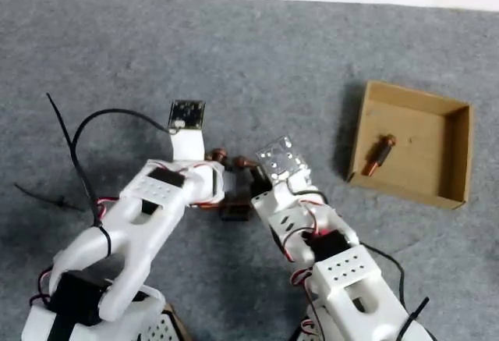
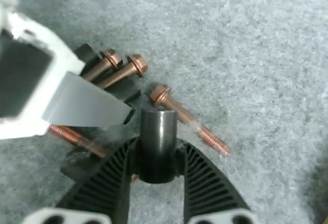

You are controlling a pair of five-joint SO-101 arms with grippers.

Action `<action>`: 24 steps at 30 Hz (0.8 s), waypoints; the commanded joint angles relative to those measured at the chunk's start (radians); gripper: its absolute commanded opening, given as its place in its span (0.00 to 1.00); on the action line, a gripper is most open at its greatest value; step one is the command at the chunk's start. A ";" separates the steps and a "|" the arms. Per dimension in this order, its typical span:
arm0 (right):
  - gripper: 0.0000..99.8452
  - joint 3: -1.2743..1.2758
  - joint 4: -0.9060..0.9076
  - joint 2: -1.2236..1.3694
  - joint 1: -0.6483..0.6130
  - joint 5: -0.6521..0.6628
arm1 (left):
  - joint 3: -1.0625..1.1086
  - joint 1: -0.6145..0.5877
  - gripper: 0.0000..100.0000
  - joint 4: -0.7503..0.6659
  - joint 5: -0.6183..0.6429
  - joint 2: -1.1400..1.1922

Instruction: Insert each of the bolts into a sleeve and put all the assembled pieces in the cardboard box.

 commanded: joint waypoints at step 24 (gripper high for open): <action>0.00 -0.012 -0.028 -0.028 0.013 0.005 | -0.042 -0.056 0.27 -0.094 -0.002 0.008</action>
